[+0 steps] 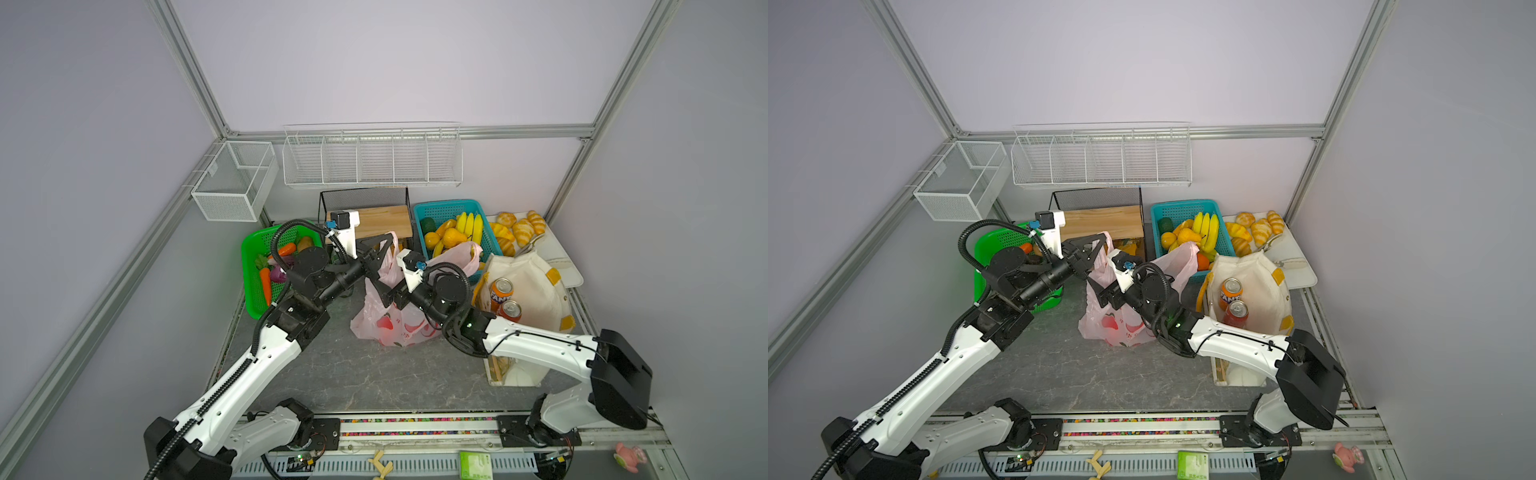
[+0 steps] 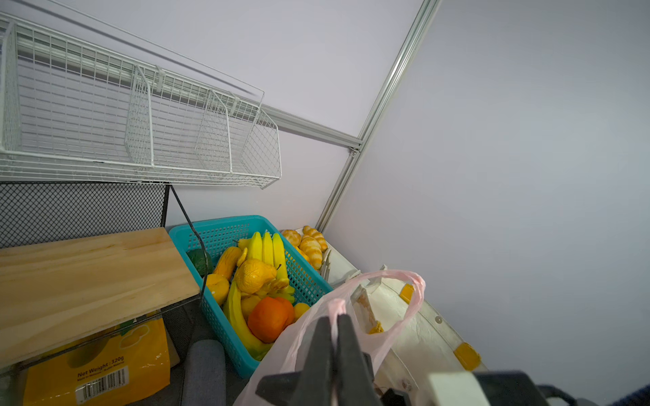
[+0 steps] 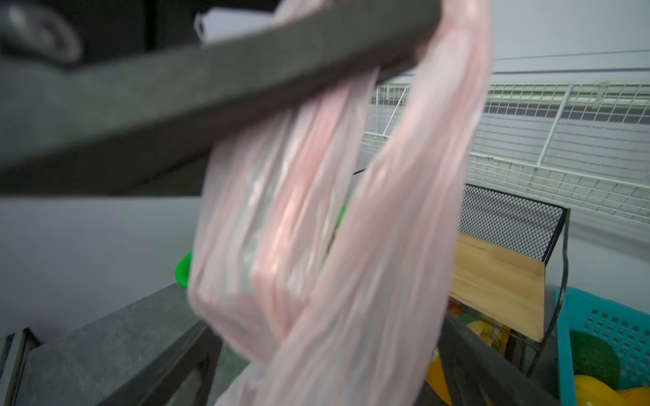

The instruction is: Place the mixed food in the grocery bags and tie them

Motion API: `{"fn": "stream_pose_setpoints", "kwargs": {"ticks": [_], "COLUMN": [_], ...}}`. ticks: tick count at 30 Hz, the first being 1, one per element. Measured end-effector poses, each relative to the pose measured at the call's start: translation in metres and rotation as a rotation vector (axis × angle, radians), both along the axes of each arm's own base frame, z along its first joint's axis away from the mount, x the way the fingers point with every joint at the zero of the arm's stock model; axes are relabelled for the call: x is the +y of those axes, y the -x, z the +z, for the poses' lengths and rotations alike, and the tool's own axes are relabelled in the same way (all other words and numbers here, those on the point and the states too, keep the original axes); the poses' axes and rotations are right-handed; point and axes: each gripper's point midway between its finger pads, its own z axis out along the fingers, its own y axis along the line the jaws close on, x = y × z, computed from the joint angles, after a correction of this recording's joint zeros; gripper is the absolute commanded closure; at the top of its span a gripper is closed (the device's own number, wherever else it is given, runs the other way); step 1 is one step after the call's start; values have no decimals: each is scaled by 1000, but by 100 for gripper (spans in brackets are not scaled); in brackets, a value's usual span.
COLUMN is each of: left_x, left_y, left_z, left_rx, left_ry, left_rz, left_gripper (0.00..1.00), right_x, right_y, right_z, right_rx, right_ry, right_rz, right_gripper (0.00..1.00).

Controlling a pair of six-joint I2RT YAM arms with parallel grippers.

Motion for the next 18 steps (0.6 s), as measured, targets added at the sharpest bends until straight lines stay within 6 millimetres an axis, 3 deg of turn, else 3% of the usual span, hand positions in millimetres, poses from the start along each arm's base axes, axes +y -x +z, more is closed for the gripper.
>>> {"fn": "stream_pose_setpoints", "kwargs": {"ticks": [2,4,7,10,13,18], "left_x": [2,4,8,13,15,14], "left_y": [1,1,1,2,0,-5], "left_z": [-1,0,3,4,-2,-21], "left_rx": [13,23,34,45,65,116], "left_ry": [19,38,69,95,96,72], "left_rz": [3,9,26,45,58,72], "left_gripper": [100,100,100,100,100,100], "right_x": [4,9,12,10,5,-6], "right_y": [-7,-15,-26,-34,-38,-39], "right_z": [6,4,-14,-42,-66,-86], "right_rx": [-16,-18,12,47,71,81], "right_ry": [-32,-56,-64,-51,-30,1], "right_rz": [-21,-47,-96,-164,-218,-275], "right_gripper": [7,19,39,50,57,64]}}
